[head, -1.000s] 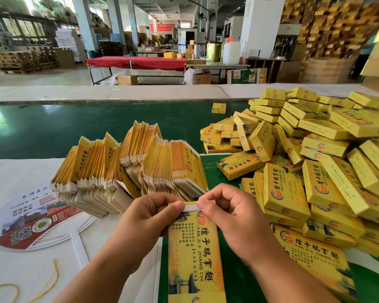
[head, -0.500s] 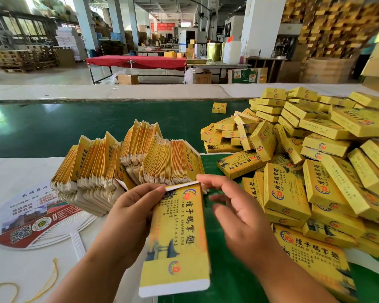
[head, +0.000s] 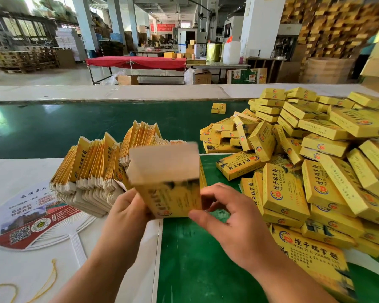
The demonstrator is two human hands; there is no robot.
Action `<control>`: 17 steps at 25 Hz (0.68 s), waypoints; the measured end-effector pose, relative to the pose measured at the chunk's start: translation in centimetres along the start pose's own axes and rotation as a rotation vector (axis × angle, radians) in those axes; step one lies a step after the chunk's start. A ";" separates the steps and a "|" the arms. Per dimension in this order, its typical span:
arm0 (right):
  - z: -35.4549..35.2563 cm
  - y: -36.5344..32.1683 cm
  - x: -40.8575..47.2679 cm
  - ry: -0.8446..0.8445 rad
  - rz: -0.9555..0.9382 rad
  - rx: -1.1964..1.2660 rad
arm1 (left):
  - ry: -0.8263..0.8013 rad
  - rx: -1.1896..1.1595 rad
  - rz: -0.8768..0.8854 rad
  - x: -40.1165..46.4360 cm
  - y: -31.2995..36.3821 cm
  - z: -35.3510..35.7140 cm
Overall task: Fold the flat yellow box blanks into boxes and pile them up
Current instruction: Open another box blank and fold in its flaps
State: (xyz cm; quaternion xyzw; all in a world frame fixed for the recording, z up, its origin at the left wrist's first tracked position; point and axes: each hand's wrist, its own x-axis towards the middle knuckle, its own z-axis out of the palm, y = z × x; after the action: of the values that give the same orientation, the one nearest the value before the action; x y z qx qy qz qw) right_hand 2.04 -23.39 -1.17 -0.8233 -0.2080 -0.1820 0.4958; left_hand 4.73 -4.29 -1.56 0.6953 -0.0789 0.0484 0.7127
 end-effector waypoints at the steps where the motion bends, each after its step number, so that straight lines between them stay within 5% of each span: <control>1: 0.0 0.0 0.0 -0.017 0.054 0.058 | -0.003 -0.018 0.091 -0.1 0.3 0.2; 6: 0.1 0.0 -0.1 -0.101 0.197 0.252 | -0.060 -0.111 0.406 -0.8 1.2 0.0; 9: 0.3 0.1 -0.1 -0.078 0.183 0.236 | 0.020 -0.062 0.398 -0.8 0.8 0.2; 14: 0.7 -0.5 -0.3 0.092 0.004 -0.127 | 0.022 0.191 0.275 -1.6 -0.3 1.7; 17: 1.5 -1.0 -0.6 0.126 -0.165 -0.311 | 0.064 0.075 0.194 -1.8 -0.4 2.4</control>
State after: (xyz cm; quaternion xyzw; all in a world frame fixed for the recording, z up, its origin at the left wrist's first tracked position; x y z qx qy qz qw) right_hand 1.21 -21.70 -1.42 -0.8572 -0.2125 -0.3030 0.3580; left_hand 2.88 -6.58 -2.28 0.7087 -0.1211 0.1425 0.6803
